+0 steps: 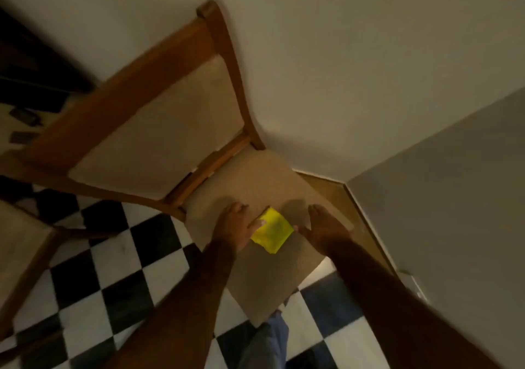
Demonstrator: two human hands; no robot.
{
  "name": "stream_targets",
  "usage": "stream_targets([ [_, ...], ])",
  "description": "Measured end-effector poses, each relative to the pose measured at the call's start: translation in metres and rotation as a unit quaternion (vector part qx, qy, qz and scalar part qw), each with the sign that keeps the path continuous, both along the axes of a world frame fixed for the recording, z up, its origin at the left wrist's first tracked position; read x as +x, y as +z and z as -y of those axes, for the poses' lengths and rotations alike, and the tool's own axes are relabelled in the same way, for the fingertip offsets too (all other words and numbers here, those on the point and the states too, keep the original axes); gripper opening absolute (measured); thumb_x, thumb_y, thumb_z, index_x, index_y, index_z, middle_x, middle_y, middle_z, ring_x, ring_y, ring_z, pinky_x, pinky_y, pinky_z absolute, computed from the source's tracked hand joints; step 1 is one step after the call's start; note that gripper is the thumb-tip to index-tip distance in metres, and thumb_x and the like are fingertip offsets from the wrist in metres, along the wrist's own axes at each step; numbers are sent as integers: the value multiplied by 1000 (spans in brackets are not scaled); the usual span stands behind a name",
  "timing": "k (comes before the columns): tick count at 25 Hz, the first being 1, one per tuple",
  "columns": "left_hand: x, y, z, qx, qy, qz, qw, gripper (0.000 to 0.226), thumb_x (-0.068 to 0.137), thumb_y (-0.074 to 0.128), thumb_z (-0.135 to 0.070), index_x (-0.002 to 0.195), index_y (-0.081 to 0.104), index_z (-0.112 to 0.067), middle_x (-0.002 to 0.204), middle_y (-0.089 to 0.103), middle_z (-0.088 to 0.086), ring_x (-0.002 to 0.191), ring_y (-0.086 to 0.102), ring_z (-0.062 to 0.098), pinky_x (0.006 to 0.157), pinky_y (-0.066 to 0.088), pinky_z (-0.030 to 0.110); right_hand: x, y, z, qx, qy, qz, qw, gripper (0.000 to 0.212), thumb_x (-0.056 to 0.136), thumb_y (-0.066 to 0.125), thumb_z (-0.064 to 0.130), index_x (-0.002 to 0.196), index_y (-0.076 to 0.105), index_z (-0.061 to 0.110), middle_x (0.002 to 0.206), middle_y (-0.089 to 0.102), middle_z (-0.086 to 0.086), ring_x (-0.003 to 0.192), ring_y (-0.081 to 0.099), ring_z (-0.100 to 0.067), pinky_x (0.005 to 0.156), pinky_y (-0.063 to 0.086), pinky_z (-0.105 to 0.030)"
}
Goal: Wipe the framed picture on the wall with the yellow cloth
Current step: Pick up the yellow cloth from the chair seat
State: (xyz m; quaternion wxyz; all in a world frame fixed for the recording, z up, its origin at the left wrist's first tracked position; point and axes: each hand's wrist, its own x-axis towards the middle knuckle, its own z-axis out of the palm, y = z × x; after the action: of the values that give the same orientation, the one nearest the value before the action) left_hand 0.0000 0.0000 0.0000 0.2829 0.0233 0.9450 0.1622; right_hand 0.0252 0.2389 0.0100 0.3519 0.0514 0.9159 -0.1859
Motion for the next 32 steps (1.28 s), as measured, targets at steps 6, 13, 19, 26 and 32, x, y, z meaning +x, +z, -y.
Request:
stream_targets([
  [6,9,-95,-5,-14,15,61,998,63,97,54,-46,143,47,-4,151,41,19,139,39,35,113,31,38,11,-96,31,-97,-68,45,992,62,99,53,37,155,34,19,159,39,-10,145,39,-28,115,30,-34],
  [13,5,-102,-13,107,178,56,977,29,80,77,-26,98,69,-6,104,67,14,98,64,27,74,42,27,-1,-105,43,-141,-200,46,968,52,94,62,29,143,53,14,141,60,-10,130,54,-30,104,39,-31],
  [19,-3,-40,-15,276,273,110,915,37,76,82,-8,110,67,-3,99,71,13,88,66,23,76,53,33,-9,-35,18,-161,-269,15,950,40,82,76,36,112,68,12,105,69,-6,103,64,-26,79,42,-27],
  [26,-7,92,-67,423,248,85,867,17,82,74,0,100,72,1,87,76,12,70,69,11,70,55,27,-5,113,-49,-221,-312,-55,923,39,72,89,25,98,75,-1,73,69,-12,55,62,-3,61,53,-20],
  [32,-1,247,-151,538,172,37,824,20,84,73,-1,104,72,0,82,76,6,67,70,10,66,58,24,14,301,-139,-212,-304,-189,909,24,64,93,23,79,76,14,78,75,-15,70,68,-23,81,61,-46],
])
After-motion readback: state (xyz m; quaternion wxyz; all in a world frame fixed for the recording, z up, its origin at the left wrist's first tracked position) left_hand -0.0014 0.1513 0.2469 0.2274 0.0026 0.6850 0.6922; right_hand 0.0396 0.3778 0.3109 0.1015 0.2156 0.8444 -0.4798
